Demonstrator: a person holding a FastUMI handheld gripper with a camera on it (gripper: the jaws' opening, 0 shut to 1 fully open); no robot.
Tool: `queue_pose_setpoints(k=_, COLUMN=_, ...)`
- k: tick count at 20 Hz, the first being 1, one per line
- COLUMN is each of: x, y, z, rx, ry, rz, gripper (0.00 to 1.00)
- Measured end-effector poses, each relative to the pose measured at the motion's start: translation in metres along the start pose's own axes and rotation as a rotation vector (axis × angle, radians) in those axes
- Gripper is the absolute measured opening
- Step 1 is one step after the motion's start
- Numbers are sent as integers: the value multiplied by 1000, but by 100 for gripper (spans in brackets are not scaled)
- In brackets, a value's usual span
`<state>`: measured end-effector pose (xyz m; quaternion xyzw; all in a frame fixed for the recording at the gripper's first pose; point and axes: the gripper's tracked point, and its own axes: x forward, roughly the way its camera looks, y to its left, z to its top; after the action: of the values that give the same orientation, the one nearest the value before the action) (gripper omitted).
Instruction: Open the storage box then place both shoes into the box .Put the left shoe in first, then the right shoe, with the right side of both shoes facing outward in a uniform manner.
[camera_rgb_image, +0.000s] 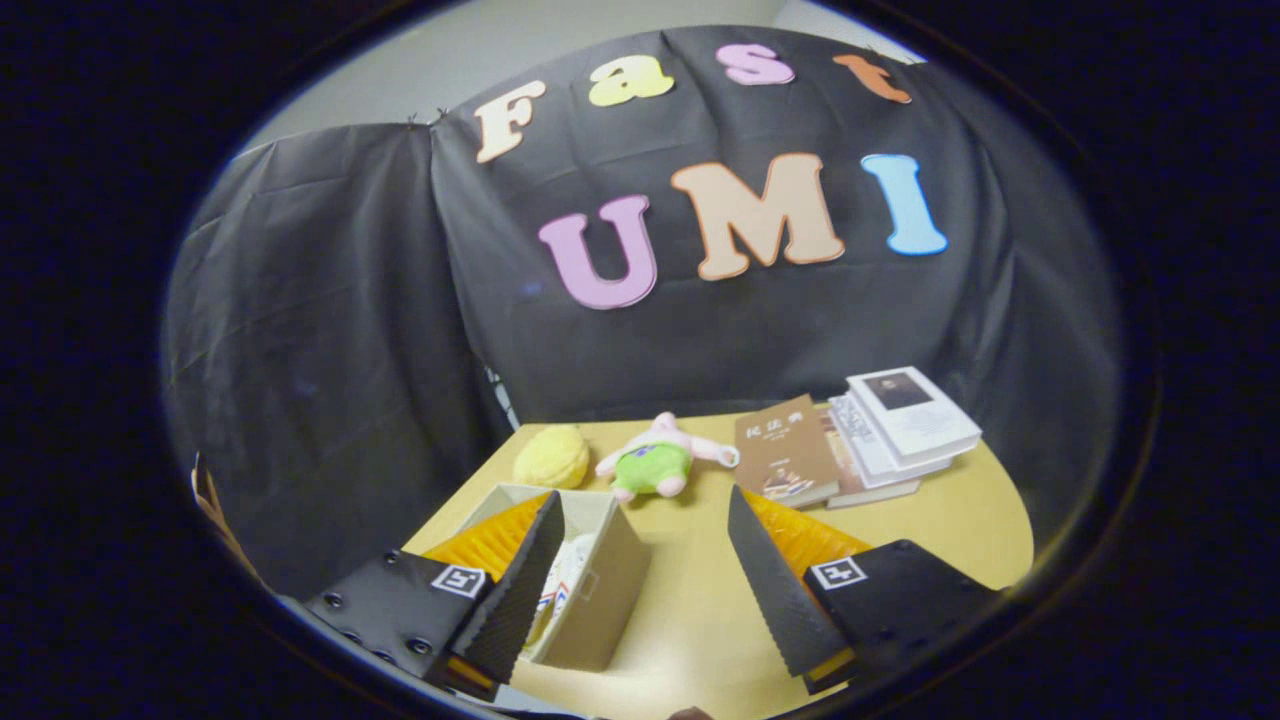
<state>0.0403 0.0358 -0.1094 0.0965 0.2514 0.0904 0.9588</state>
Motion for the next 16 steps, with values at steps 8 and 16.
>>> queue_pose_setpoints(k=8, x=-56, y=-81, z=64, rx=-58, ry=-244, rz=-122, gripper=100)
queue_pose_setpoints(k=16, x=-73, y=-110, z=80, rx=-30, ry=-309, rz=-156, gripper=100)
